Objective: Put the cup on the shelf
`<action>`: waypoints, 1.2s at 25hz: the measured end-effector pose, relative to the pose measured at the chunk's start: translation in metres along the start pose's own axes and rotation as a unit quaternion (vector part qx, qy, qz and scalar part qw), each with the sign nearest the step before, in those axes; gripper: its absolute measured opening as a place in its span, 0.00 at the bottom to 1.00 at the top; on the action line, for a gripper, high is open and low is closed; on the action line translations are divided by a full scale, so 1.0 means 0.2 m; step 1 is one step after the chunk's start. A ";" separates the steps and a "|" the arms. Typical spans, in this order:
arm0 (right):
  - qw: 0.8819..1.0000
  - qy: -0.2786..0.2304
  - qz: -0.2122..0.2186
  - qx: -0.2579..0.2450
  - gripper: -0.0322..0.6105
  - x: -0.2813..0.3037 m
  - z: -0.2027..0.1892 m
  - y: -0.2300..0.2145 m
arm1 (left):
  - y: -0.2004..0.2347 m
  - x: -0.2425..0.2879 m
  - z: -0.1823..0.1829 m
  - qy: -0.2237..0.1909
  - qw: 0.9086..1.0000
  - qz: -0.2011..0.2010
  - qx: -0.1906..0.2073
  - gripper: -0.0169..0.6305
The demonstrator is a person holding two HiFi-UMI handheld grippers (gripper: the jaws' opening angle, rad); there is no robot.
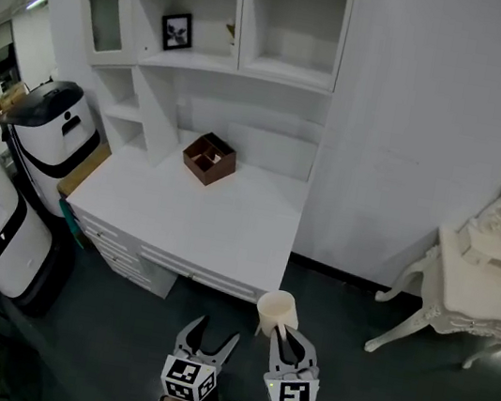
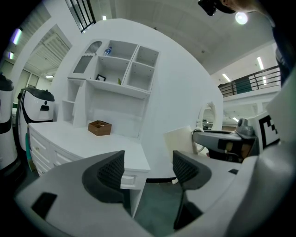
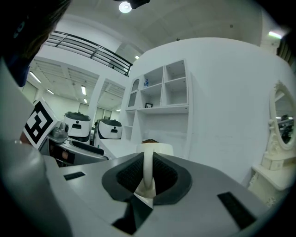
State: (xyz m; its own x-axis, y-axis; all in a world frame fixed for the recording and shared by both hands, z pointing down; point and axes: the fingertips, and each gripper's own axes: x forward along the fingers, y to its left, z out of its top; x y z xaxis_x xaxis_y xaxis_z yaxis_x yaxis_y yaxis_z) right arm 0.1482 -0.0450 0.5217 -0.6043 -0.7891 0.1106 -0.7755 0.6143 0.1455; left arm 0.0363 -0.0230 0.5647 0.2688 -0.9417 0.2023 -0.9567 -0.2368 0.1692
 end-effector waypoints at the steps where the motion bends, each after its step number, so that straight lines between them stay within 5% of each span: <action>1: 1.000 -0.002 -0.003 0.001 0.12 0.02 0.00 -0.01 | 0.01 0.03 0.00 0.000 1.000 -0.003 0.001 0.51; 30: 0.992 -0.010 -0.124 0.027 0.13 1.41 0.34 -0.19 | 1.09 1.07 0.66 -0.011 0.992 -0.114 0.045 0.51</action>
State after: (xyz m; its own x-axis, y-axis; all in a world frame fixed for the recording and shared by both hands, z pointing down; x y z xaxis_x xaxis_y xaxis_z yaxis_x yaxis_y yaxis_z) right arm -0.0049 -0.2914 0.4799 -0.3976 -0.9158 0.0576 -0.9088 0.4017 0.1131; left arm -0.1287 -0.3064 0.5178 0.4779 -0.8660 0.1473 -0.8776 -0.4636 0.1220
